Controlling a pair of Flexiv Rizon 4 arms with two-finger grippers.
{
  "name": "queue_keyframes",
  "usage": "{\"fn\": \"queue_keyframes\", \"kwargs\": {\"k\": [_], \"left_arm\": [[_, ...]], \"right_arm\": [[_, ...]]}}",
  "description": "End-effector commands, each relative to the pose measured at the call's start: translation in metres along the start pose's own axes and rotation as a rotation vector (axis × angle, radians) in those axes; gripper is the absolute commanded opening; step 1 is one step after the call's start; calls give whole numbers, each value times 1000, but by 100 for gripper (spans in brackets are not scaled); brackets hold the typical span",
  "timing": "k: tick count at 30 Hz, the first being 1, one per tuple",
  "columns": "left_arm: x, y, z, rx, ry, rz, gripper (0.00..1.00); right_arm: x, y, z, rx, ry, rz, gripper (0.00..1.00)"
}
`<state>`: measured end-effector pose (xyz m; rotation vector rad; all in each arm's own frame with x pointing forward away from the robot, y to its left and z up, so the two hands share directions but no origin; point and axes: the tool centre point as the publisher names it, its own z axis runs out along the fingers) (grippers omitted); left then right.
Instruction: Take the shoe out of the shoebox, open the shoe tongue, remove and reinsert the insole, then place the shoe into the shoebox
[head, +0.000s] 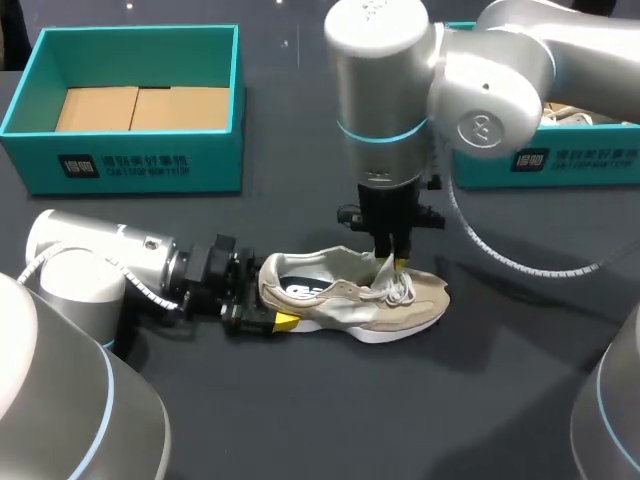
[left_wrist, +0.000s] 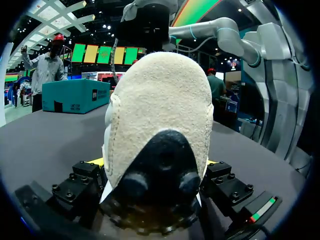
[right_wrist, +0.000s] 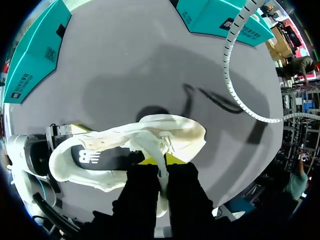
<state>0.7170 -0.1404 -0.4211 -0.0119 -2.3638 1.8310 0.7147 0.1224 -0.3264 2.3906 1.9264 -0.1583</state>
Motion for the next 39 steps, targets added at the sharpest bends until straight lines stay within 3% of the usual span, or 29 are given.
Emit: {"fn": "queue_keyframes", "kwargs": {"k": [1, 15, 27, 31, 33, 34, 35, 39], "left_arm": [[0, 1, 1, -2, 0, -1, 0], [0, 1, 1, -2, 0, -1, 0], [0, 1, 1, -2, 0, -1, 0], [0, 1, 1, -2, 0, -1, 0], [0, 1, 1, -2, 0, -1, 0], [0, 1, 1, -2, 0, -1, 0], [0, 1, 1, -2, 0, -1, 0], [0, 1, 1, -2, 0, -1, 0]], "right_arm": [[-13, 1, 2, 0, 195, -32, 0], [-38, 0, 22, 0, 457, -87, 0], [-42, 7, 44, 0, 569, -104, 0], [-45, 7, 45, 6, 563, -80, 37], [-47, 4, 43, 4, 548, -65, 50], [-49, 3, 42, 1, 544, -59, 62], [-51, 3, 40, -3, 539, -54, 67], [-57, -1, 32, -16, 498, -35, 69]]}}
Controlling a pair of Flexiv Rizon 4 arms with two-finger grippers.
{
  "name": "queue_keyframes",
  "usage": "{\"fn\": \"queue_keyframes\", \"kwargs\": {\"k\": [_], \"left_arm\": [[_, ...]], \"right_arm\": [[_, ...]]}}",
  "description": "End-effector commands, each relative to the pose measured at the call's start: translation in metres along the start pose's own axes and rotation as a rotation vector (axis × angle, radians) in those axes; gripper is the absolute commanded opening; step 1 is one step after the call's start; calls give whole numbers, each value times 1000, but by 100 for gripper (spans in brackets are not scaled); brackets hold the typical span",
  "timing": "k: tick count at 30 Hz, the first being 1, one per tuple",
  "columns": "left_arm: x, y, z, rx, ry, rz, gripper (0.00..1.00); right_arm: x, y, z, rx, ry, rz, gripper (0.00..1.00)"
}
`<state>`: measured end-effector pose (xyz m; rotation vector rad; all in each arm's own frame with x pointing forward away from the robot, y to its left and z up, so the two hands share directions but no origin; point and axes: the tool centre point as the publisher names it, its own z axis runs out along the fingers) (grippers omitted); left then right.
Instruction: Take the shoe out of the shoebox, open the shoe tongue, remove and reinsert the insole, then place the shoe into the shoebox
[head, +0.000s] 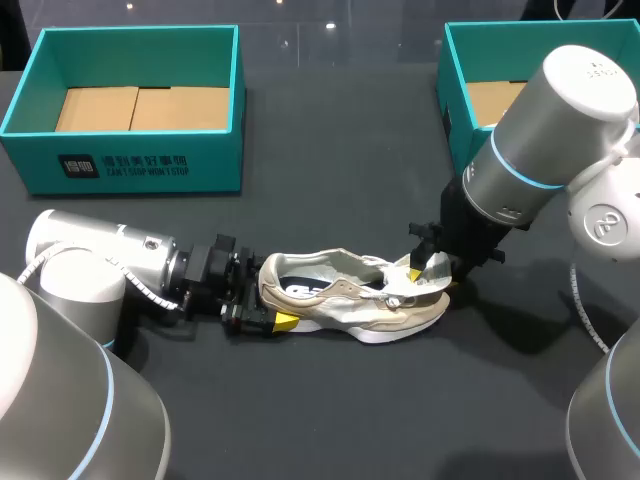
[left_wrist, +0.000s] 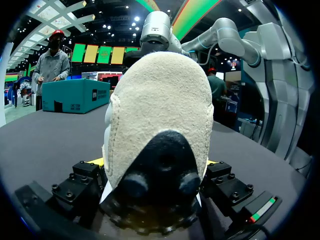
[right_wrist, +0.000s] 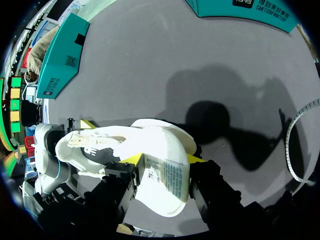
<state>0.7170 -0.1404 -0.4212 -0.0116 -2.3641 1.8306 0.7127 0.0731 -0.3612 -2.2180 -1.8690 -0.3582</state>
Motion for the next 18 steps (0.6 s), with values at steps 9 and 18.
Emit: {"fn": "queue_keyframes", "kwargs": {"k": [9, 18], "left_arm": [[0, 1, 1, -1, 0, 0, 0], [0, 1, 1, -1, 0, 0, 0]], "right_arm": [[-5, -12, -47, -64, -85, -3, 71], [7, -10, -79, -86, -215, -50, 71]]}}
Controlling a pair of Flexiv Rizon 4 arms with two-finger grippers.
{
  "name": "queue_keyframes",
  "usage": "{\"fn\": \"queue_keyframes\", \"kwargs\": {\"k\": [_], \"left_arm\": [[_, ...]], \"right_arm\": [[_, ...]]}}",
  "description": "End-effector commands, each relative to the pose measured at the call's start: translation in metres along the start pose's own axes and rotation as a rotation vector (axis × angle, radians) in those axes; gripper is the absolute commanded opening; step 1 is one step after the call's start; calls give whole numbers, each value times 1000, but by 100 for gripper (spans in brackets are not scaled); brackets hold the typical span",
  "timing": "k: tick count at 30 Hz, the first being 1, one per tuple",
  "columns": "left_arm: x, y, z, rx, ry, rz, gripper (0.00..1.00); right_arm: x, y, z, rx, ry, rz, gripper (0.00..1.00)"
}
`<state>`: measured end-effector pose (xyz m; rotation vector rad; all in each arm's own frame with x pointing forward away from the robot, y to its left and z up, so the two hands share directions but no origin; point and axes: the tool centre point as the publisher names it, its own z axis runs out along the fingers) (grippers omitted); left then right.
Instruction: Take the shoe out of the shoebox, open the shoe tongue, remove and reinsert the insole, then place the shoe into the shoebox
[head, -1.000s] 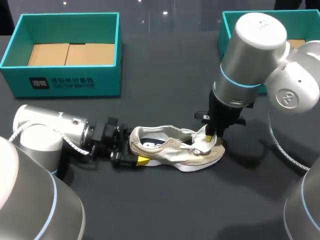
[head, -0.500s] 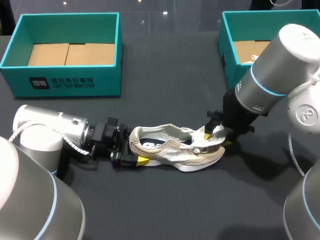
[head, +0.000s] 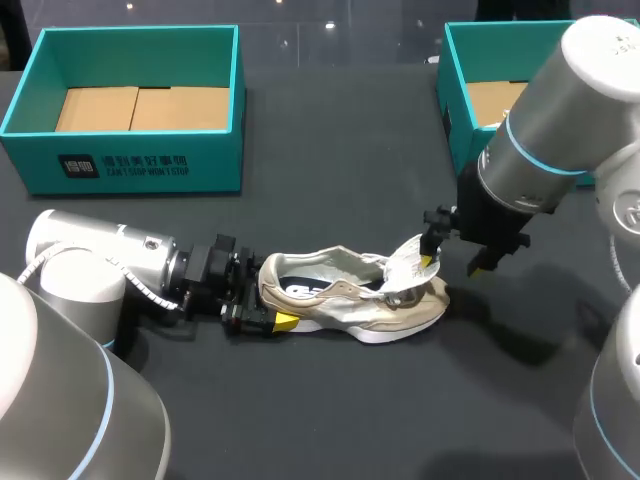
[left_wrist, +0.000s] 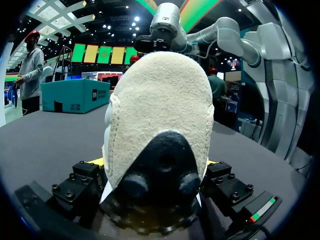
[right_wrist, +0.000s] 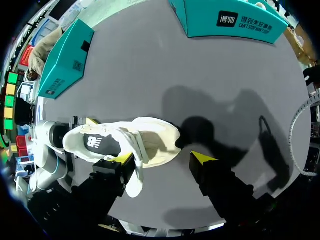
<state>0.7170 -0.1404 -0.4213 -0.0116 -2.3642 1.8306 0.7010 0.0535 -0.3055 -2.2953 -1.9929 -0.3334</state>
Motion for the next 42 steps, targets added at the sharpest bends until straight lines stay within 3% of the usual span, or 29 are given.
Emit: {"fn": "queue_keyframes", "kwargs": {"k": [1, 9, 18, 22, 26, 33, 38, 42], "left_arm": [[0, 1, 1, -1, 0, -1, 0], [0, 1, 1, -1, 0, -1, 0], [0, 1, 1, -1, 0, -1, 0], [0, 1, 1, -1, 0, -1, 0], [0, 1, 1, -1, 0, -1, 0], [0, 1, 1, -1, 0, -1, 0], [0, 1, 1, -1, 0, -1, 0], [0, 1, 1, -1, 0, -1, 0]], "right_arm": [[9, 2, -25, -9, -122, -21, 71], [38, 4, -56, -37, -307, -118, 67], [85, 11, -66, 39, -443, -407, 56], [104, 9, -70, 41, -449, -528, 42], [120, 5, -74, 35, -408, -664, 0], [136, 0, -78, 31, -355, -839, 0], [155, -9, -76, 93, -319, -1081, 0], [155, -9, -75, 91, -325, -1078, 0]]}}
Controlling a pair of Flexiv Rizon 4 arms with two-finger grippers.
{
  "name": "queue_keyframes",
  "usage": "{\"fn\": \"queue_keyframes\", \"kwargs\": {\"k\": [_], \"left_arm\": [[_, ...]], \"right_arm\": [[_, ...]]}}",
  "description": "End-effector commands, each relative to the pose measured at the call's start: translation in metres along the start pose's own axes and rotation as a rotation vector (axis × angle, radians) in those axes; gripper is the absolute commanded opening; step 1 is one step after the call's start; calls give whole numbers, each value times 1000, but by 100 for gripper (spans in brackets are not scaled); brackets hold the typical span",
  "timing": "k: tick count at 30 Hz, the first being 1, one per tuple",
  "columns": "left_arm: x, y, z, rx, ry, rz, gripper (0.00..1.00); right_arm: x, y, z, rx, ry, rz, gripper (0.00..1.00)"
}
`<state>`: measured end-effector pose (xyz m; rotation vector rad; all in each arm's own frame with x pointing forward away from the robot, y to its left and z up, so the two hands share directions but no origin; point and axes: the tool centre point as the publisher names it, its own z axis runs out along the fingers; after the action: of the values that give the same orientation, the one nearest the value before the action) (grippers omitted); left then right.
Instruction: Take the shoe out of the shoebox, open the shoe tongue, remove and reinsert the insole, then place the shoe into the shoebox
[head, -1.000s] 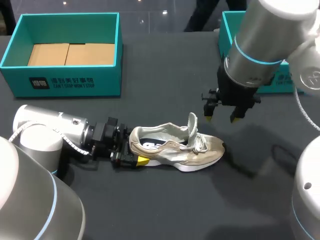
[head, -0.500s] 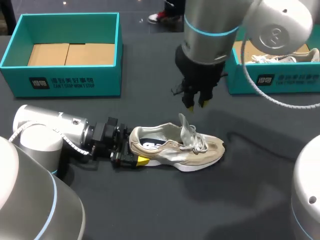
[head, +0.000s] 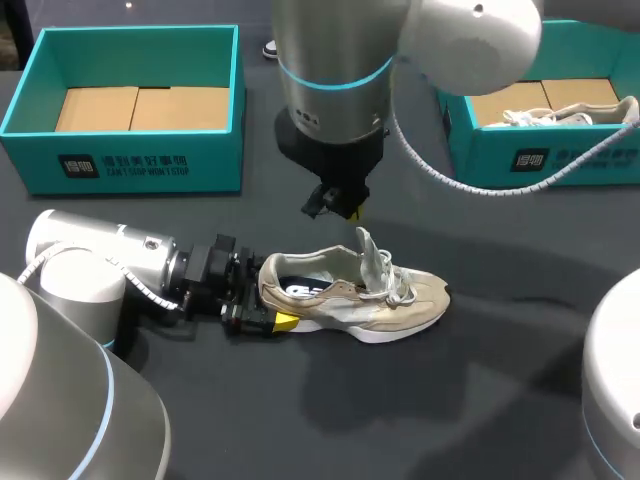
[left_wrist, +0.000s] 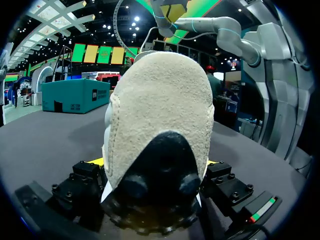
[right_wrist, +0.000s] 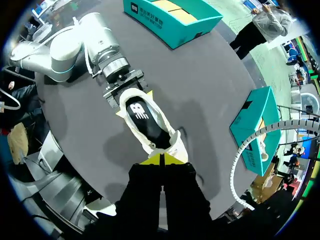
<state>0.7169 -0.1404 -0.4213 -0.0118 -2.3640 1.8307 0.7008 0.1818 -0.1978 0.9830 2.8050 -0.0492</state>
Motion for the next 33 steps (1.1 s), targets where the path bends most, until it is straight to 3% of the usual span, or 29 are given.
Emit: {"fn": "queue_keyframes", "kwargs": {"k": [1, 8, 10, 12, 18, 31, 33], "left_arm": [[0, 1, 1, -1, 0, -1, 0], [0, 1, 1, -1, 0, -1, 0], [0, 1, 1, -1, 0, -1, 0], [0, 1, 1, -1, 0, -1, 0], [0, 1, 1, -1, 0, -1, 0], [0, 1, 1, -1, 0, -1, 0], [0, 1, 1, -1, 0, -1, 0]], "right_arm": [[3, 8, 1, 21, -17, -31, 0], [3, 8, 1, 21, -17, -31, 0], [20, 30, 11, 75, -50, -179, 0], [32, 42, 18, 71, -66, -289, 0], [51, 53, 39, 13, -38, -472, 0], [50, 51, 39, 24, -32, -467, 0], [48, 49, 52, 6, -13, -470, 0]]}}
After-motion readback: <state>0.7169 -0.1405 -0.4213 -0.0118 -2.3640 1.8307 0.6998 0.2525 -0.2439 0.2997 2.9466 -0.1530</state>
